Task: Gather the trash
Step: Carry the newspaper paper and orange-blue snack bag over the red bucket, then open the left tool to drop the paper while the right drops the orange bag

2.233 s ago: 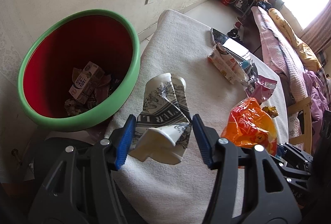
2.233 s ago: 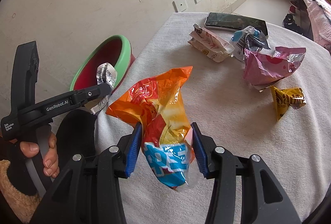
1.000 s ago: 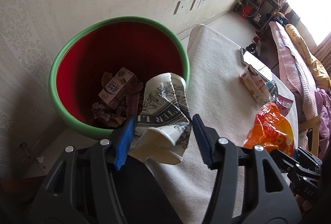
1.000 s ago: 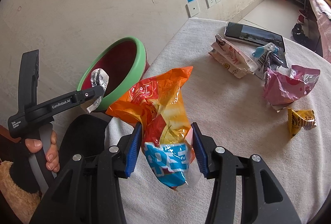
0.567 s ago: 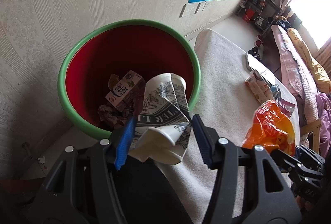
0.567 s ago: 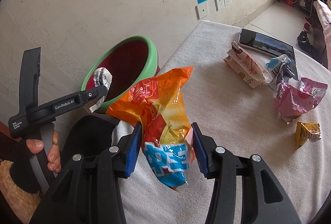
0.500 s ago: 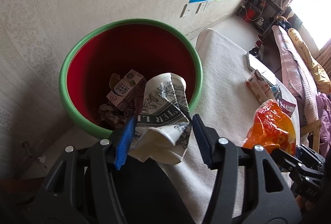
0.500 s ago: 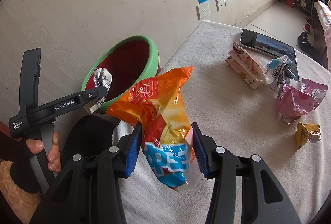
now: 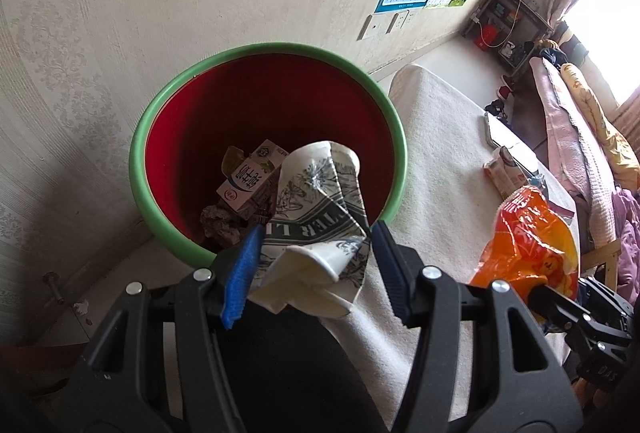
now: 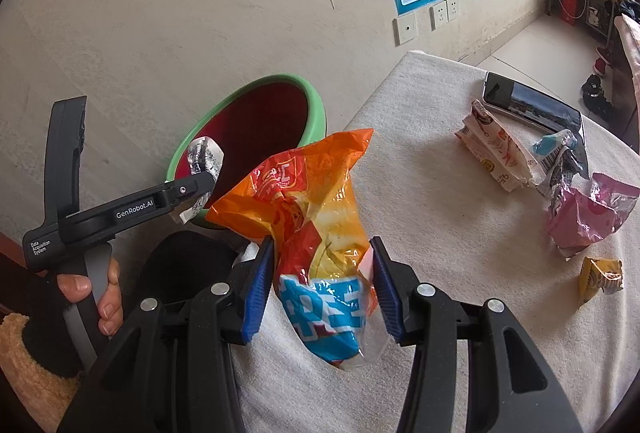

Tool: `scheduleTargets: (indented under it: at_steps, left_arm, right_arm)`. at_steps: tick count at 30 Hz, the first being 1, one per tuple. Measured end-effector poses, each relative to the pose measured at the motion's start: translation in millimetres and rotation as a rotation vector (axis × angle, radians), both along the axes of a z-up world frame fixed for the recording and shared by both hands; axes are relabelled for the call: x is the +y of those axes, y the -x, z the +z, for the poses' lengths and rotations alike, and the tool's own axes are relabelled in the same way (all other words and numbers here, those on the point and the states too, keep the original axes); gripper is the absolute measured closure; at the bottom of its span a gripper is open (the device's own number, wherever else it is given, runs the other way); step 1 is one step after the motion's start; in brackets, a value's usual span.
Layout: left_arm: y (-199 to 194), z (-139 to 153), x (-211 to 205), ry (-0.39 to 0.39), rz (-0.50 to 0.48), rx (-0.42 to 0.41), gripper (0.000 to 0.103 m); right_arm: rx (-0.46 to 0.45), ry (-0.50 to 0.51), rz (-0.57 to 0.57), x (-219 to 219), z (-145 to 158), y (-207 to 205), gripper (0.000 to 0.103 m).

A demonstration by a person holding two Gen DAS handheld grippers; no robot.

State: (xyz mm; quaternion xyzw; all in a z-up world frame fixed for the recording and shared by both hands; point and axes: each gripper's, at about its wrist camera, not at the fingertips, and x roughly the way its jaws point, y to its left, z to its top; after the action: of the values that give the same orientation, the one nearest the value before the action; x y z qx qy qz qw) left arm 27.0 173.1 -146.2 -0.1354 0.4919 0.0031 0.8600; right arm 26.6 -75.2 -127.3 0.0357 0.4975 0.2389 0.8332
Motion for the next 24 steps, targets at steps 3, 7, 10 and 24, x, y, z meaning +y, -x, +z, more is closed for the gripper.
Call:
scheduleTargets:
  at_steps: [3, 7, 10, 24]
  left_arm:
    - [-1.8, -0.5, 2.4, 0.0, 0.007, 0.002, 0.049]
    - [-4.1, 0.3, 4.9, -0.008, 0.008, -0.001, 0.049]
    - [-7.1, 0.9, 6.4, -0.014, 0.012, -0.003, 0.049]
    - [-19.8, -4.2, 22.1, -0.032, 0.063, 0.012, 0.049]
  right_arm:
    - [-0.008, -0.004, 0.001, 2.8, 2.4, -3.6, 0.056]
    - [-0.017, -0.009, 0.002, 6.2, 4.7, -9.2, 0.056]
    - [-0.024, -0.01, 0.004, 9.5, 6.0, -13.7, 0.056]
    - [-0.001, -0.075, 0.052, 59.6, 13.7, -57.8, 0.056]
